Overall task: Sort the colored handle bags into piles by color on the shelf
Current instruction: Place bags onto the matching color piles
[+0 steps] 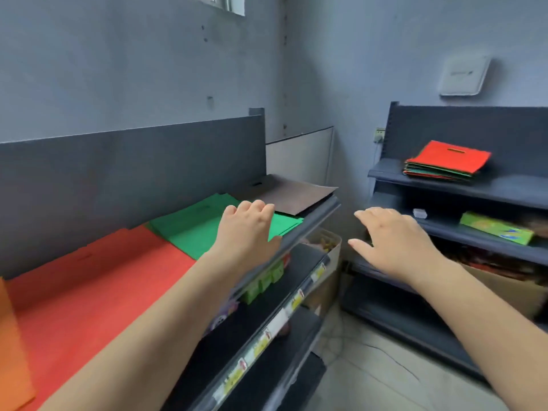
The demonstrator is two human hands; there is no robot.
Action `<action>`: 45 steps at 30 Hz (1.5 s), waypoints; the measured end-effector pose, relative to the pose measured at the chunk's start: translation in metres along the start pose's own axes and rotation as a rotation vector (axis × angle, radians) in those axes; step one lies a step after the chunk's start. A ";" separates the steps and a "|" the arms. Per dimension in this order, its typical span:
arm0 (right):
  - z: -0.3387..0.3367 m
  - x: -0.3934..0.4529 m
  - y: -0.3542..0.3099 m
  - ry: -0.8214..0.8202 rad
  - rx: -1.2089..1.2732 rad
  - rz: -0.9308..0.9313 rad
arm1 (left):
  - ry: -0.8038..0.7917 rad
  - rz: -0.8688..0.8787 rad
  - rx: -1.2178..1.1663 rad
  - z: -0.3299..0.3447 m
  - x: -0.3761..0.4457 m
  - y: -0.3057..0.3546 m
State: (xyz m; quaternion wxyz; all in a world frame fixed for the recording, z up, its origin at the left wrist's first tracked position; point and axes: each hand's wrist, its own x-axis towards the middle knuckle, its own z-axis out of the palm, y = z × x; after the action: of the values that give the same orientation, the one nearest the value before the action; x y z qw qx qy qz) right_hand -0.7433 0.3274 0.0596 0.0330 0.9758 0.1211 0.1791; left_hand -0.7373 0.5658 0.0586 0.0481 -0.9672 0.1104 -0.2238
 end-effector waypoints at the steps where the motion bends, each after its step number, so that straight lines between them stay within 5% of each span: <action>1: 0.002 0.002 0.016 -0.007 -0.011 0.033 | 0.000 0.032 -0.013 0.005 0.016 0.013; 19: 0.036 0.130 0.258 -0.010 -0.188 0.416 | 0.121 0.384 -0.146 0.074 0.329 0.189; 45: 0.192 0.303 0.583 -0.122 -0.066 0.484 | -0.051 0.375 -0.171 0.258 0.631 0.400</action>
State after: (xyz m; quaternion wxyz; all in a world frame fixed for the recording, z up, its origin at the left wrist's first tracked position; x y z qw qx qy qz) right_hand -0.2692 -0.1662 0.0464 0.0284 0.9838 -0.1240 0.1265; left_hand -0.1476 0.0402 0.0367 0.0096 -0.9355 0.3059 -0.1765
